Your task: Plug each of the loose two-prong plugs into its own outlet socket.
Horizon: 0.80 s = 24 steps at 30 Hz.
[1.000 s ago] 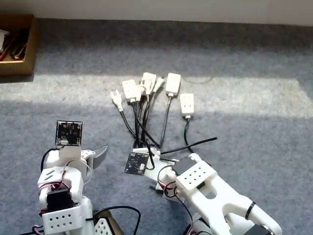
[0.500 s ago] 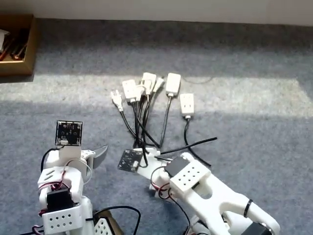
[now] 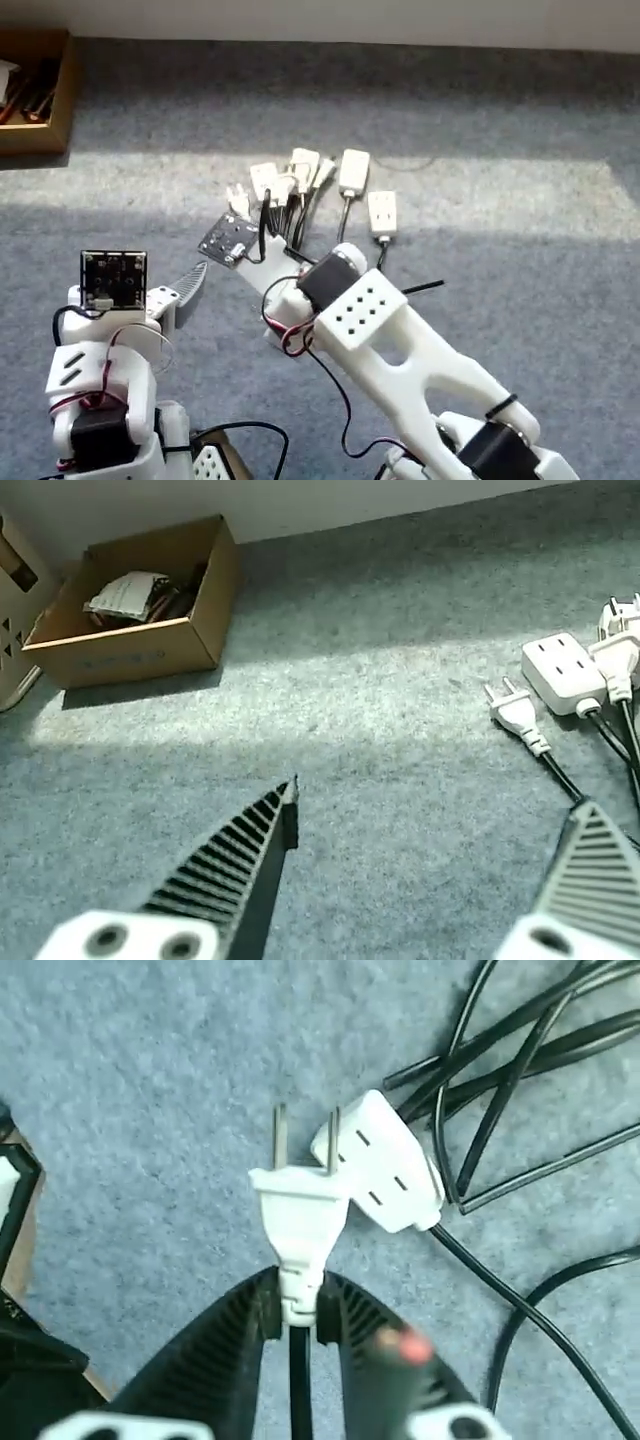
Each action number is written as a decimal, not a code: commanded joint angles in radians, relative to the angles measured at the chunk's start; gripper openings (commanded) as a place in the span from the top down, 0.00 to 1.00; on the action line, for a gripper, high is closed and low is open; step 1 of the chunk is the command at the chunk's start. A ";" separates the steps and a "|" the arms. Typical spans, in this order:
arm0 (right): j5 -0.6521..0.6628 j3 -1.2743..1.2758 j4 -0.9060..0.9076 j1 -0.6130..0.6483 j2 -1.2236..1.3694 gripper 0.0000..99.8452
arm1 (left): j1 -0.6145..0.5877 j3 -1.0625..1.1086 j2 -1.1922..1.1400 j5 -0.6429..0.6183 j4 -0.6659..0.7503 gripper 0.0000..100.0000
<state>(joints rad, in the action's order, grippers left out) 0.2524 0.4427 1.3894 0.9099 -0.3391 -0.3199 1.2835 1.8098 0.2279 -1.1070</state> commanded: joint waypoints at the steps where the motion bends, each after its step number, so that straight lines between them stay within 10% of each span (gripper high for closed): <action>1: -0.040 -0.051 -0.041 0.016 0.002 0.99 | -0.002 -0.048 -0.001 0.000 -0.005 0.60; 12: -0.095 -0.051 -0.039 -0.085 -0.071 0.99 | 0.110 -0.042 -0.001 0.006 -0.012 0.43; 24: -0.066 0.193 -0.116 0.047 -0.332 0.99 | 0.214 0.024 -0.002 0.002 0.035 0.49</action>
<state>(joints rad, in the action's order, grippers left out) 0.1665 0.6360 1.2835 0.8930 -0.6214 -0.1189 1.3034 1.8113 0.2279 -1.1009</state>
